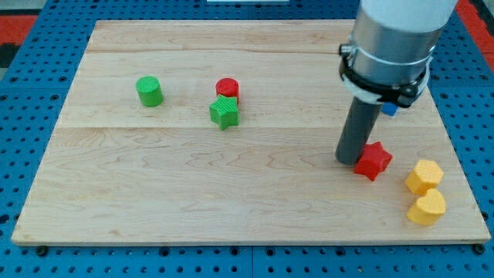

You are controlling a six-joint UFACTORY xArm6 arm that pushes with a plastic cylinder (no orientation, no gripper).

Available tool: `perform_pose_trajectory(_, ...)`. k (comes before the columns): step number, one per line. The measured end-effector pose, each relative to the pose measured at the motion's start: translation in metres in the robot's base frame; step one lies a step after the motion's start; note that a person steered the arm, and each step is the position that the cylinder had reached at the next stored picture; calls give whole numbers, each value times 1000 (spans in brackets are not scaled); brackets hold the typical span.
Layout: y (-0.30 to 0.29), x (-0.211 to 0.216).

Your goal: Slide the red star to the top left of the yellow hexagon

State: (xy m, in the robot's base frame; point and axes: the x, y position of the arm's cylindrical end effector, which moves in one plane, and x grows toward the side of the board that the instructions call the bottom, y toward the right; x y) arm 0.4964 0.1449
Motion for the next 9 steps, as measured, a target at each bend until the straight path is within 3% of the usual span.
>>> perform_pose_trajectory(1, 28, -12)
perform_pose_trajectory(2, -4, -14)
perform_pose_trajectory(4, -22, 65)
perform_pose_trajectory(5, 5, 67)
perform_pose_trajectory(9, 34, -14)
